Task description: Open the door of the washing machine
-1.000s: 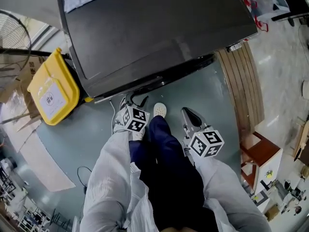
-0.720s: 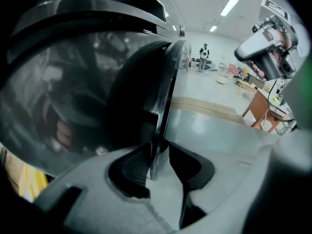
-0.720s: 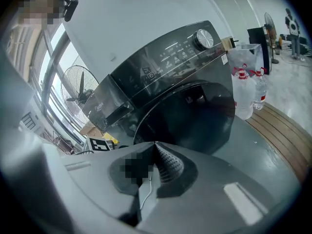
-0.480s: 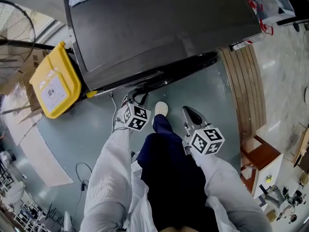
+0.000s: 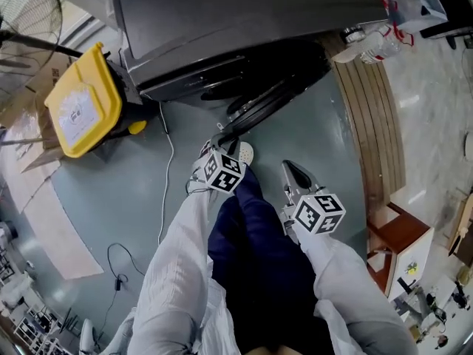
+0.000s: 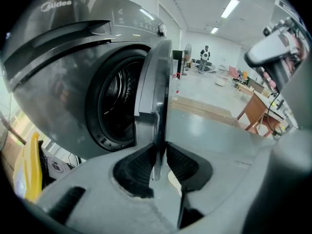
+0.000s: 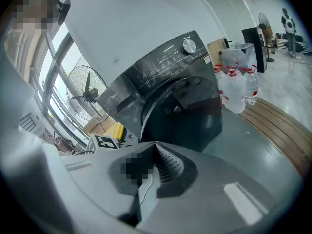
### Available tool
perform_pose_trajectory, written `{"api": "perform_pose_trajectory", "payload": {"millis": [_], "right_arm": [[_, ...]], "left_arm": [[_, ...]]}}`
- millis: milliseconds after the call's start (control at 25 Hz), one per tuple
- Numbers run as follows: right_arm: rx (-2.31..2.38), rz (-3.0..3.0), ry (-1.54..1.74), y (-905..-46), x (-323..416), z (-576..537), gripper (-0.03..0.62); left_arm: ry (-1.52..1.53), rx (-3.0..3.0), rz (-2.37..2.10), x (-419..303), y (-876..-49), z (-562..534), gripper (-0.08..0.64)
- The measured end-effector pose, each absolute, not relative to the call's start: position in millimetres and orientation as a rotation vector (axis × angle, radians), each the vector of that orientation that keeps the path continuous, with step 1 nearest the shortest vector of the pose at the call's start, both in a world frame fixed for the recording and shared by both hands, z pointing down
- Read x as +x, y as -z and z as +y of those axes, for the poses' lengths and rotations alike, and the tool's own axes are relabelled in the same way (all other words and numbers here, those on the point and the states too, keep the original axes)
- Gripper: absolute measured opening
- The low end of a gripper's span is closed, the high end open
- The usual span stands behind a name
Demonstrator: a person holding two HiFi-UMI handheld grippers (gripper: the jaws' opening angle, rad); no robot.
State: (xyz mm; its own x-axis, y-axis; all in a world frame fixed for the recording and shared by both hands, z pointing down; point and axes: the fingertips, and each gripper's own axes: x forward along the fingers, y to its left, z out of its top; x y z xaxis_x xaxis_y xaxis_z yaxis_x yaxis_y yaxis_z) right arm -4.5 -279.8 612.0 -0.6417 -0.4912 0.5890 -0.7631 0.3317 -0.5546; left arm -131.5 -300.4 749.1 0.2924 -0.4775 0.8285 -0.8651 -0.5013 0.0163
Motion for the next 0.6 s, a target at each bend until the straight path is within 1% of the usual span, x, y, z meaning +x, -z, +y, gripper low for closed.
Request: {"api": "perform_pose_trajectory", "payload": {"millis": [360,600], "right_arm": [[1.274,-2.235,-1.239,-604.7,53.6,-210.3,0.012],[1.35,-2.171,-1.195,-603.5,95.0,-174.8,0.012]], "left_arm": [[-1.002,2.024,-1.21,-74.6,-751.6,-254.1,0.084],[-0.933,2.017,-1.178,-37.0,-750.6,-234.9,0.084]]}}
